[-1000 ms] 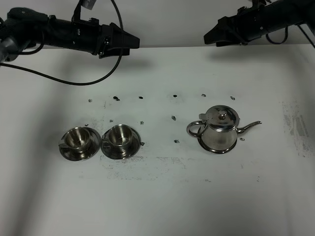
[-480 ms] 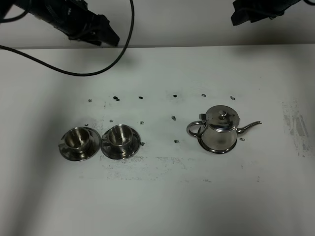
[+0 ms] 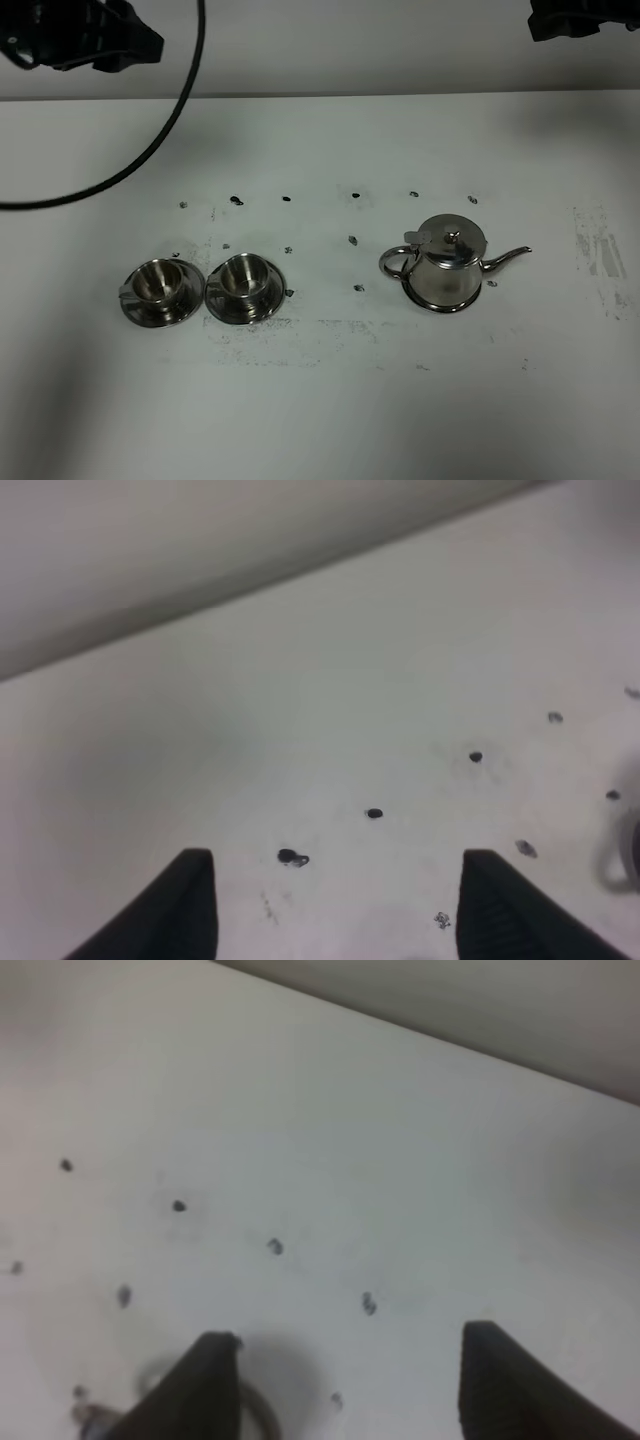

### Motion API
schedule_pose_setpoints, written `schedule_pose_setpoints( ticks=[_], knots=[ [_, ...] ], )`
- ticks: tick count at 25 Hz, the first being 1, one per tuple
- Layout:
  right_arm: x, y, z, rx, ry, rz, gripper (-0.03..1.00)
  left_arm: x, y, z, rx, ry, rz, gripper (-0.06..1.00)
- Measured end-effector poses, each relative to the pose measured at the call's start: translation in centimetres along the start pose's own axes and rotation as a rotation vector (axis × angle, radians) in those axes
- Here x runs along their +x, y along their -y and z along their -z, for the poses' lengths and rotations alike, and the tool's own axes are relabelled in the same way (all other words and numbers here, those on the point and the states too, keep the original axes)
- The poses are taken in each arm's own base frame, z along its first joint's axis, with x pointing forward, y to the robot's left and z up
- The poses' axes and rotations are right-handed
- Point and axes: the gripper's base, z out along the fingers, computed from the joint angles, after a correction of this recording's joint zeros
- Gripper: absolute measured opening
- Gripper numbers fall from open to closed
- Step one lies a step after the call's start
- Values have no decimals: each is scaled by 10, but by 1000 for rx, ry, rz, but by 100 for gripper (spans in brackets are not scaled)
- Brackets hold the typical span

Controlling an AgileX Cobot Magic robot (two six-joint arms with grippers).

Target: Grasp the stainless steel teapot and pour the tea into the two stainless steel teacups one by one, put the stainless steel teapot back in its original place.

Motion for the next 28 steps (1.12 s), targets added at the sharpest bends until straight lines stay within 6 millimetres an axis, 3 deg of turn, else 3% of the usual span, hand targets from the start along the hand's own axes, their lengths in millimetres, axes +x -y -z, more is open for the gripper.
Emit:
schedule_pose_setpoints(
  ticks=[6, 14, 20, 24, 28],
  knots=[
    [36, -27, 28, 2, 62, 9, 50, 58, 25, 69, -93, 59, -4, 51],
    [80, -64, 23, -41, 59, 61, 49, 140, 49, 146, -253, 54, 53, 51],
    [84, -100, 14, -111, 64, 157, 48, 207, 70, 177, -257, 35, 106, 51],
    [82, -121, 14, -151, 92, 211, 48, 235, 81, 195, -258, 57, 130, 51],
    [82, -133, 15, -177, 101, 241, 48, 258, 84, 196, -264, 59, 138, 51]
  ],
)
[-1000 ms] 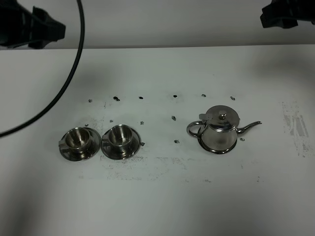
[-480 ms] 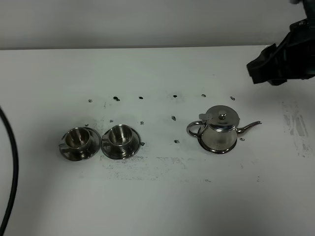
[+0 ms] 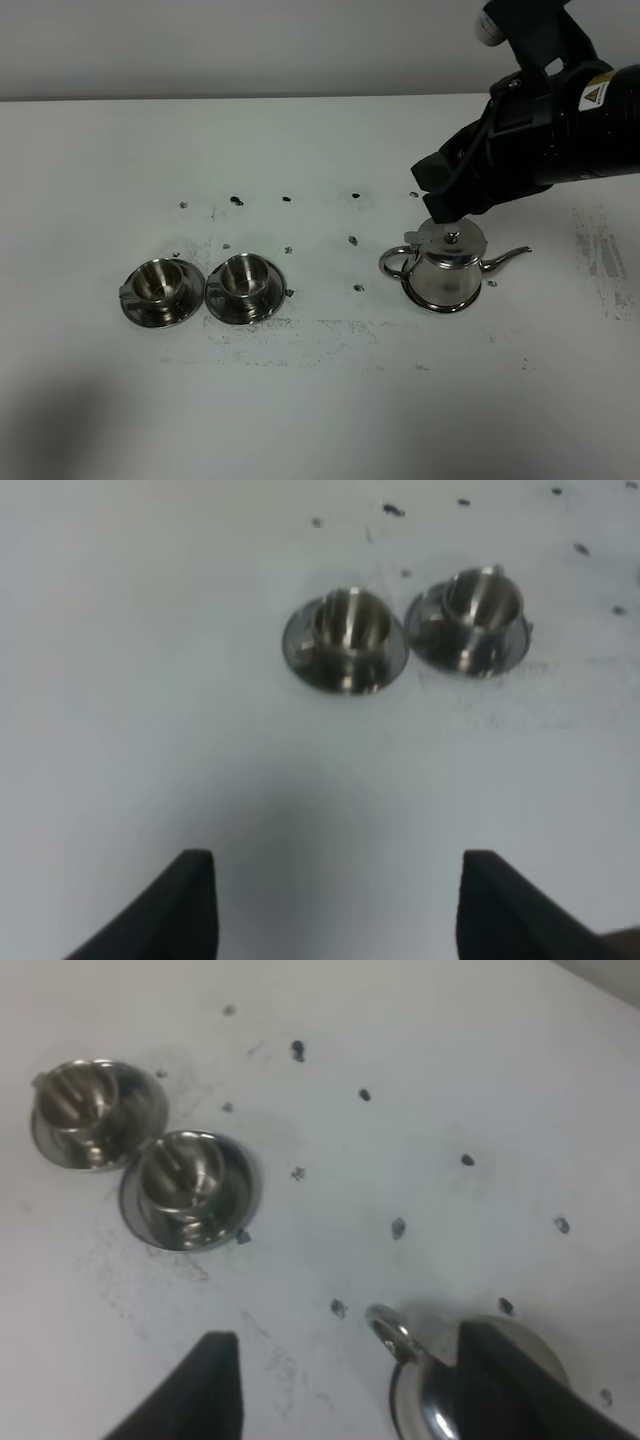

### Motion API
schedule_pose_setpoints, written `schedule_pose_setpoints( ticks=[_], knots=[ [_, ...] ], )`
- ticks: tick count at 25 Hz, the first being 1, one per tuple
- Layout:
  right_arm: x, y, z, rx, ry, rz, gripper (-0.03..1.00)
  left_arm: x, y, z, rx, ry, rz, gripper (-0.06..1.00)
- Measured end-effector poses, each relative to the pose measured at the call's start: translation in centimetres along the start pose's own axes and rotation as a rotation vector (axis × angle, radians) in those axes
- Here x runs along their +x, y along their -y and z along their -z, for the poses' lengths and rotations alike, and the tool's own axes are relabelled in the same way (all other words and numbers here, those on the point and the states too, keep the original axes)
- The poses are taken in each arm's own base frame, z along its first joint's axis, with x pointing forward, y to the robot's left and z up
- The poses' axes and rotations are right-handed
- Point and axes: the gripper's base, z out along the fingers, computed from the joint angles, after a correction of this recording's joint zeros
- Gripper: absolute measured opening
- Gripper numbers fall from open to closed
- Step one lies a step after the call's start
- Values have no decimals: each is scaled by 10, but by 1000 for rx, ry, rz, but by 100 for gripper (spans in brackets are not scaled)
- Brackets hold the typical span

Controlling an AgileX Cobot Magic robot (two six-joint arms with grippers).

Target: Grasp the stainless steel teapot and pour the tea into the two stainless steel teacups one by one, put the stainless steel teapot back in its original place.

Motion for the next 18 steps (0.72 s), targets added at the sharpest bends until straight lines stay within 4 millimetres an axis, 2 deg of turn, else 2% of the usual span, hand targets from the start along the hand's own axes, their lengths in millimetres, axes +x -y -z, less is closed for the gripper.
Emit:
schedule_pose_setpoints(
  ticks=[5, 13, 18],
  knots=[
    [-1, -3, 0, -4, 7, 7, 48, 22, -2, -6, -17, -60, -11, 51],
    [-1, -2, 0, -3, 10, 7, 48, 24, -2, -3, -28, -36, -10, 51],
    [-2, -2, 0, 0, 16, 7, 48, 31, -2, 6, -106, 40, 45, 51]
  ],
)
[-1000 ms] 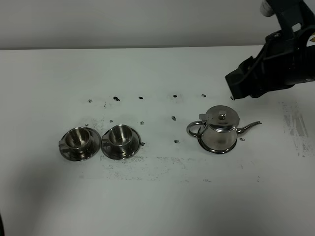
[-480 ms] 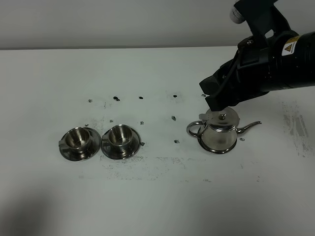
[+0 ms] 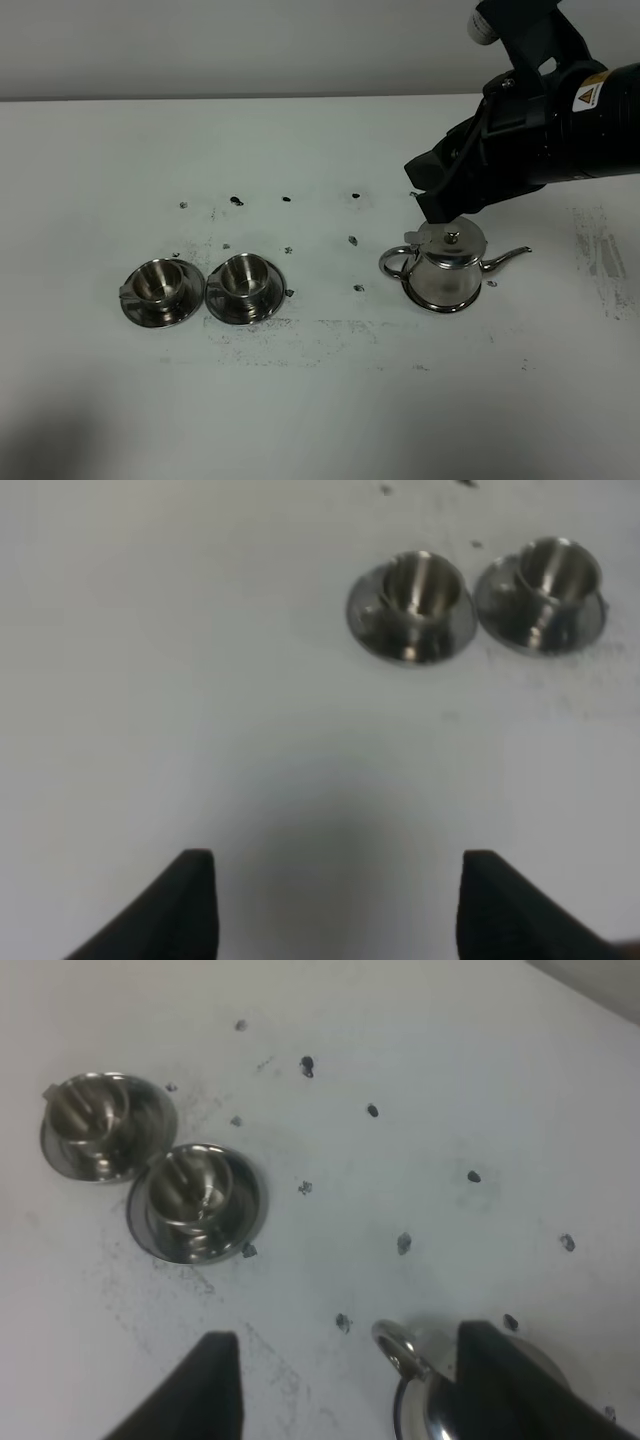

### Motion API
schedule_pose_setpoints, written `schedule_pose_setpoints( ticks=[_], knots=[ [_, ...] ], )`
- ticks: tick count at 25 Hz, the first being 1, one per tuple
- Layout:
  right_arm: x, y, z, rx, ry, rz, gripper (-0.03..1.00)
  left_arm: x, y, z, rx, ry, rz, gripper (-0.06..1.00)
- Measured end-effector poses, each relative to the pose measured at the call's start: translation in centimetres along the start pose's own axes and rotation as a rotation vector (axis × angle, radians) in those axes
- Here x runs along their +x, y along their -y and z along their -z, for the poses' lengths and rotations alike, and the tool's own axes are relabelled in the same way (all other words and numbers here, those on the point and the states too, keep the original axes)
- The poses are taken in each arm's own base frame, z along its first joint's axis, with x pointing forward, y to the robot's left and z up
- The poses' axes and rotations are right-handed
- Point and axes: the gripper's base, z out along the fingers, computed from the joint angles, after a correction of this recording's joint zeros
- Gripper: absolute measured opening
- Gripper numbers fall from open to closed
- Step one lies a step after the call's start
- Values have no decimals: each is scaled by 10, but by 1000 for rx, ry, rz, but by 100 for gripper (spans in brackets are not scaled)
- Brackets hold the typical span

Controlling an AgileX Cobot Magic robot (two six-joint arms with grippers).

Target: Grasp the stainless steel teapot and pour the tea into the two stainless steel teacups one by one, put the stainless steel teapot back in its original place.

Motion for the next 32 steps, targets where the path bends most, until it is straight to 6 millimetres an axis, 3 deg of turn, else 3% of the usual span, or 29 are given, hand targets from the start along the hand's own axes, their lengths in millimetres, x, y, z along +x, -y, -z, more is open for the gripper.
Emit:
schedule_pose_setpoints(
  ticks=[4, 13, 21, 27, 32],
  knots=[
    [1, 1, -6, 0, -9, -3, 48, 7, 1, 9, -30, 77, 15, 51],
    [4, 6, -31, 0, -50, -8, 48, 7, 1, 9, -32, 80, 16, 51],
    [3, 8, -36, 7, -40, -10, 48, 7, 1, 9, -32, 80, 16, 51],
    [-2, 15, -65, 15, -45, -21, 48, 7, 1, 9, -32, 80, 16, 51],
    [-12, 5, -103, -10, -77, 27, 48, 7, 1, 9, -32, 80, 16, 51]
  ],
)
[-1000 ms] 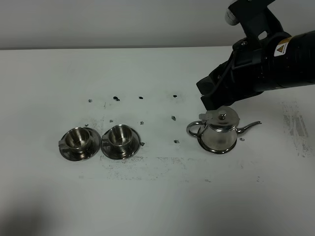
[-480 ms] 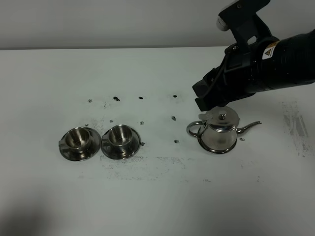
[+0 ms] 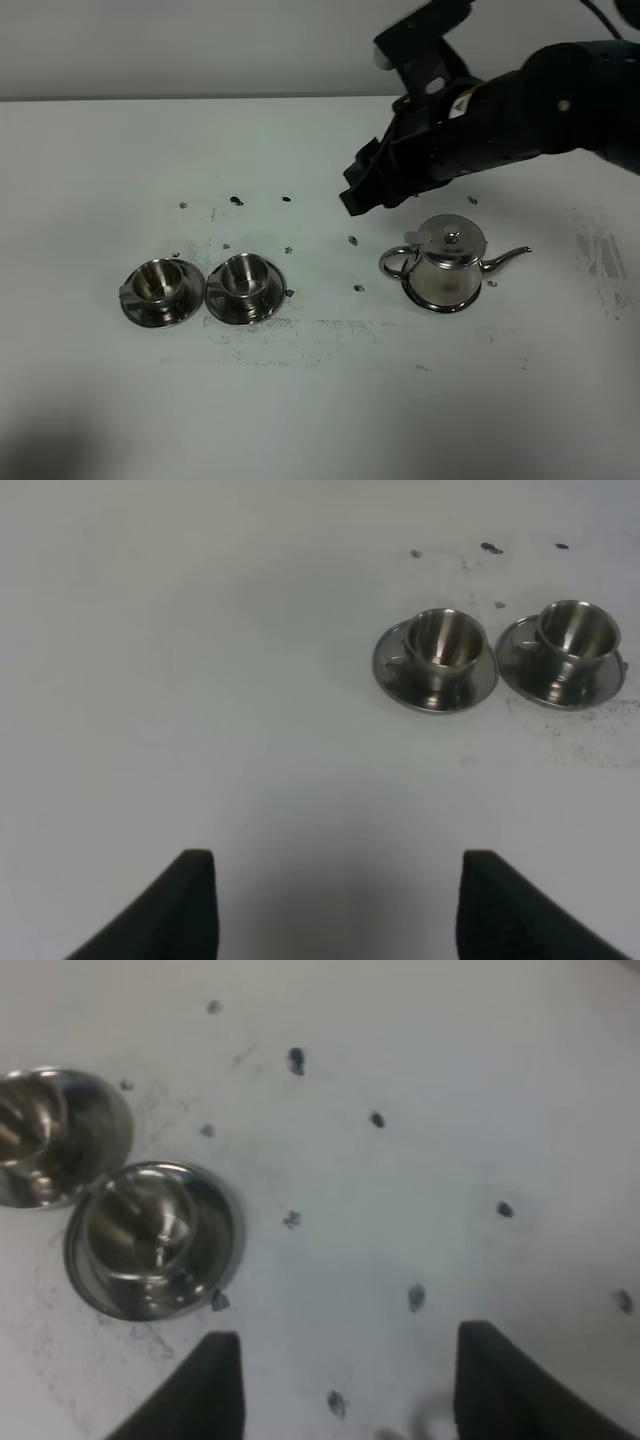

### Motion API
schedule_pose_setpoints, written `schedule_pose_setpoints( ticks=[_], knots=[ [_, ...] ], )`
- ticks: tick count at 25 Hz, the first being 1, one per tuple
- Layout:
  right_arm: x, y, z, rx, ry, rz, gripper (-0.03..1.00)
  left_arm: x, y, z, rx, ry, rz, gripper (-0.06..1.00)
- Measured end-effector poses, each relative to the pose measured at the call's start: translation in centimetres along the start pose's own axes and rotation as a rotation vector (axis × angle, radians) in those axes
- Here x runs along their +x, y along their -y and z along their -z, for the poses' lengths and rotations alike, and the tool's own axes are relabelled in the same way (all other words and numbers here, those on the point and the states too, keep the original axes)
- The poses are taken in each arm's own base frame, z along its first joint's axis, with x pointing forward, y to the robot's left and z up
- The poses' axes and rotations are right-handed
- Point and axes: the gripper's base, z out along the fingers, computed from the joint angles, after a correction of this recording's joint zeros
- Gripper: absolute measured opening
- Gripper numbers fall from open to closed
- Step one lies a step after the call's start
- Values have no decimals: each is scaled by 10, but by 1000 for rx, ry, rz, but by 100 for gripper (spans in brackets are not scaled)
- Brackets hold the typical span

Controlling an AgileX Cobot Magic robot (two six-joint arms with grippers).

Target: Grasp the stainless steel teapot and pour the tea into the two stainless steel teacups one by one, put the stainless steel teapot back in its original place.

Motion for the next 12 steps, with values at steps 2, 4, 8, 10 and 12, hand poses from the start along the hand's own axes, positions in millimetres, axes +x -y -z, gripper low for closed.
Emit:
schedule_pose_setpoints(
  ticks=[2, 4, 8, 10, 12],
  knots=[
    [-3, -2, -19, 2, -28, 16, 48, 0, 0, 0, 0, 0, 0, 51],
    [-9, -5, -33, 8, -38, 29, 48, 0, 0, 0, 0, 0, 0, 51],
    [-15, -7, -57, 24, -75, 51, 48, 0, 0, 0, 0, 0, 0, 51],
    [-13, -8, -67, 26, -102, 57, 48, 0, 0, 0, 0, 0, 0, 51],
    [-9, -10, -75, 26, -133, 65, 48, 0, 0, 0, 0, 0, 0, 51]
  ],
)
